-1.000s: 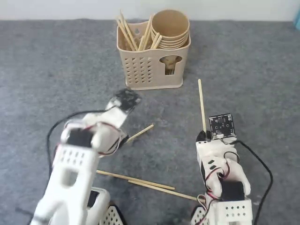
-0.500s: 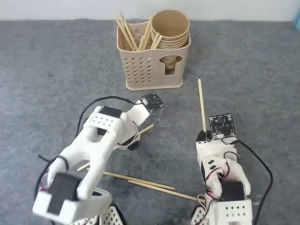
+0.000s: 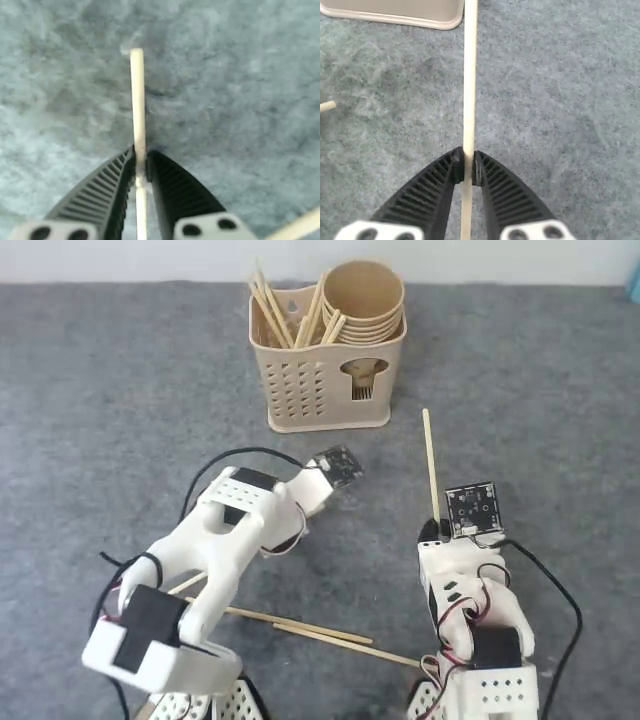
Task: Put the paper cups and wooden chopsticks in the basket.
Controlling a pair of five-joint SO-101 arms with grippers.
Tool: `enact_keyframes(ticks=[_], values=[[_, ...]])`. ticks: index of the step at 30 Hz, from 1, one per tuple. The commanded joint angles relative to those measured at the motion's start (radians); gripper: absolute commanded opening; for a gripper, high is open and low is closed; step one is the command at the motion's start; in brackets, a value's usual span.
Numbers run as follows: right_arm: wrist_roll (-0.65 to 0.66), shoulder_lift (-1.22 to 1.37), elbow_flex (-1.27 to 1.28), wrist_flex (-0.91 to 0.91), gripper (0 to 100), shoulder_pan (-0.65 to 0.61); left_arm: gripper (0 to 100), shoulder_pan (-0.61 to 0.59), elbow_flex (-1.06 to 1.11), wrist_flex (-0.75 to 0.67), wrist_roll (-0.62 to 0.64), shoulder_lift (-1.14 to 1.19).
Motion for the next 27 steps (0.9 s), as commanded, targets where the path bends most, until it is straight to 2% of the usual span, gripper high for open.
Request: enact_keyframes(ticks=[1,6,9,15,21,24,27], values=[[-0.002,-0.007,0.017,-0.013,0.7,0.012,1,0.071,-0.021,0.107,-0.008,-0.115],[-0.002,-0.007,0.017,-0.013,0.7,0.012,1,0.132,-0.021,0.252,-0.006,-0.385],[-0.002,-0.007,0.017,-0.013,0.7,0.012,1,0.158,-0.024,0.311,0.068,-0.578],[-0.002,-0.007,0.017,-0.013,0.7,0.012,1,0.155,-0.105,0.310,0.247,-0.898],[-0.002,-0.007,0.017,-0.013,0.7,0.012,1,0.135,-0.194,0.229,0.333,-0.971],[-0.002,-0.007,0.017,-0.013,0.7,0.012,1,0.135,-0.153,0.290,0.284,-0.970],[-0.002,-0.007,0.017,-0.012,0.7,0.013,1,0.130,-0.081,0.388,0.112,-0.970]])
